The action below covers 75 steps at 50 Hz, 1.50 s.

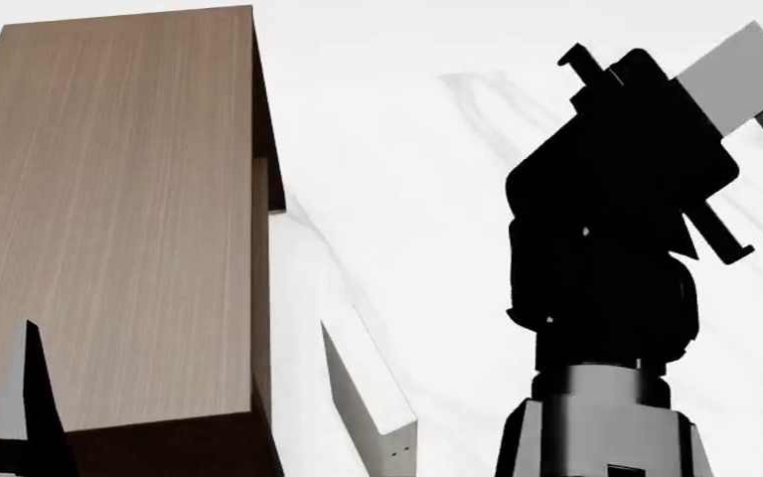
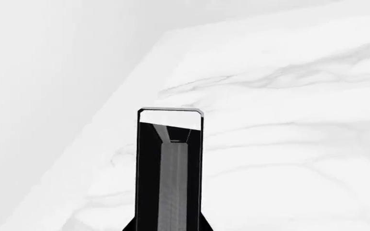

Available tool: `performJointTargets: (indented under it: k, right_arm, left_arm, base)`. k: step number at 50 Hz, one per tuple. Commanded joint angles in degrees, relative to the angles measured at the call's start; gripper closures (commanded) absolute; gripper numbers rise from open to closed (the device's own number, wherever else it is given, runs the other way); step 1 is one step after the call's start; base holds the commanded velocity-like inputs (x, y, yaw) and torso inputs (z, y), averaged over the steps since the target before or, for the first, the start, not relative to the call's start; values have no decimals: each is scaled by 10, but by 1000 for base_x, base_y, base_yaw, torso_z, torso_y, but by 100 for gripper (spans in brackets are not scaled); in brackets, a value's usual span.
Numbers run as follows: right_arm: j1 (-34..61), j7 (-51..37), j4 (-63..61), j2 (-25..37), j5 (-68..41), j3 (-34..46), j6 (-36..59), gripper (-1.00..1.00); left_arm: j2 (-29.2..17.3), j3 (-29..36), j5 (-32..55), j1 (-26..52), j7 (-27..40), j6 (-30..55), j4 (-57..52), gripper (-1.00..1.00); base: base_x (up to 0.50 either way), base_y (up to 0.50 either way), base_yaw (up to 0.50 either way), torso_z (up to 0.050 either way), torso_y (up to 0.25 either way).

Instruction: Pick up the book in the middle and place it on the cabinet shelf.

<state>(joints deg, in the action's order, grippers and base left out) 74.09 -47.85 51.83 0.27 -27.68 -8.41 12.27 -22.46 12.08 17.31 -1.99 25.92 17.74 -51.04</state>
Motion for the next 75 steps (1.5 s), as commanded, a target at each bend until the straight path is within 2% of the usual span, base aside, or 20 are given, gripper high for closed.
performJointTargets:
  k: [1,3,6,11,15,16,26,31,45,61,75]
  right_arm:
    - [0,63,-95,-1,-151,117,-84,100]
    - [3,75,-99,1,-181,123,-84,100]
    - [6,111,-122,-2,-297,117,-85,100]
    - [11,141,-159,1,-364,134,-87,100]
    - [15,116,-182,5,-401,145,-61,100]
    - [19,103,-186,12,-425,148,-21,100]
    - [43,68,-256,10,-533,176,90,100]
    - [45,60,-272,4,-594,188,120,100]
    - [0,45,-332,5,-660,254,144,100]
    - [-32,48,-375,4,-716,336,105,100]
    - [-19,59,-373,3,-758,409,61,100]
  left_arm:
    - [-2,1,4,1,2,-3,3,-100]
    - [-3,3,2,2,2,-3,2,-100]
    - [-3,5,2,3,2,-5,5,-100]
    - [-4,5,2,2,4,-5,4,-100]
    - [-4,9,1,3,5,-5,4,-100]
    - [-5,9,0,3,5,-5,4,-100]
    - [-7,12,0,1,7,-8,5,-100]
    - [-8,12,1,1,9,-6,2,-100]
    - [-12,13,4,3,14,-4,0,-100]
    - [-16,13,6,2,18,-9,1,-100]
    - [-19,13,10,1,22,-10,0,-100]
  base:
    - [0,0,0,0,0]
    - [0,0,0,0,0]
    - [0,0,0,0,0]
    - [0,0,0,0,0]
    - [0,0,0,0,0]
    - [0,0,0,0,0]
    - [0,0,0,0,2]
    - [0,0,0,0,0]
    - [0,0,0,0,1]
    - [0,0,0,0,1]
    - [0,0,0,0,1]
